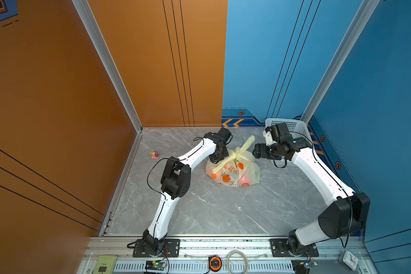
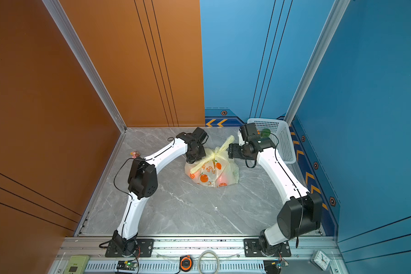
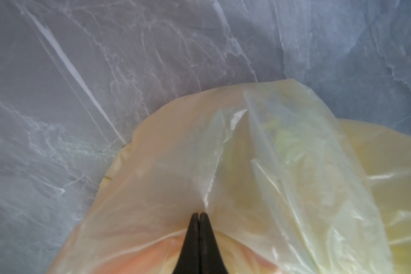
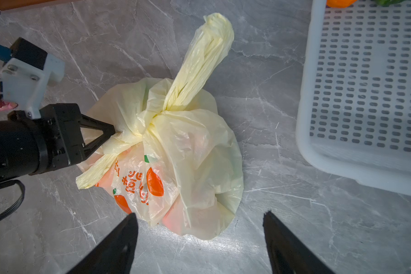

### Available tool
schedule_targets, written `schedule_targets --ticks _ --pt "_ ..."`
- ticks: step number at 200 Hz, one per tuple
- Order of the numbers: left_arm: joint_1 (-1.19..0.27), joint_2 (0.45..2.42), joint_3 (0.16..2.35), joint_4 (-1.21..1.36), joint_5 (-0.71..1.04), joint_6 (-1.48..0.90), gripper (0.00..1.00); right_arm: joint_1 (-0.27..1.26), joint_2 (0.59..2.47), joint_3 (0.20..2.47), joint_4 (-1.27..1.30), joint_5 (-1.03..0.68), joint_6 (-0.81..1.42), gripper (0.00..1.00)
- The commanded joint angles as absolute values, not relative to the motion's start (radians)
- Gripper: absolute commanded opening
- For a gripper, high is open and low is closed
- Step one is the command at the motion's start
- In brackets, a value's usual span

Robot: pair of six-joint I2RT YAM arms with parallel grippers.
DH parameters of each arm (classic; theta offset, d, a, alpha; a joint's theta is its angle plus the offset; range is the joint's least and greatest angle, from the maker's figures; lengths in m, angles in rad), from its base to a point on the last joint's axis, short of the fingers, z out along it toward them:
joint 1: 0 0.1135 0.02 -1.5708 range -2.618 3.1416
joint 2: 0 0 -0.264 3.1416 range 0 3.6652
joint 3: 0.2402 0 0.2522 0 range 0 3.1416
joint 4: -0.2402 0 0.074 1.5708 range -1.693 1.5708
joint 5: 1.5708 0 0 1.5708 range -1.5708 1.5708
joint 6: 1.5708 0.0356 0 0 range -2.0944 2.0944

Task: Untie the knot of the plastic bag and take out the fruit

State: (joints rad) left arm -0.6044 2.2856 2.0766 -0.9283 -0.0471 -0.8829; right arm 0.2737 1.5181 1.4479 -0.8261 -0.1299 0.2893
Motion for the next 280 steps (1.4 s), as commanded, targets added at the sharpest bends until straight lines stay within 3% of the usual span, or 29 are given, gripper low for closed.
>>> schedule_targets --ticks 1,73,93,101,112,160,183,280 --pt "-0.609 2.265 2.085 -0.946 -0.083 -0.887 0.0 0.297 1.532 1.431 -0.802 -0.147 0.291 0.84" --pt "-0.593 2.13 2.015 -0.929 -0.087 -0.888 0.0 0.388 1.601 1.44 -0.789 -0.118 0.253 0.84" --pt "-0.597 2.134 2.032 -0.924 -0.065 -0.838 0.54 0.389 1.6 1.448 -0.788 -0.112 0.25 0.85" --pt "-0.596 2.142 2.043 -0.922 -0.062 -0.821 0.64 0.387 1.598 1.45 -0.79 -0.111 0.249 0.85" --pt "-0.592 2.163 2.076 -0.923 -0.051 -0.784 0.7 0.382 1.593 1.451 -0.788 -0.112 0.249 0.85" --pt "-0.565 2.306 2.272 -0.926 0.055 -0.558 0.68 0.354 1.572 1.453 -0.796 -0.132 0.247 0.85" --pt "-0.537 2.325 2.281 -0.935 0.119 -0.598 0.63 0.342 1.561 1.453 -0.808 -0.129 0.245 0.85" --pt "-0.561 2.422 2.388 -1.022 0.114 -0.67 0.65 0.317 1.575 1.476 -0.815 -0.137 0.246 0.86"
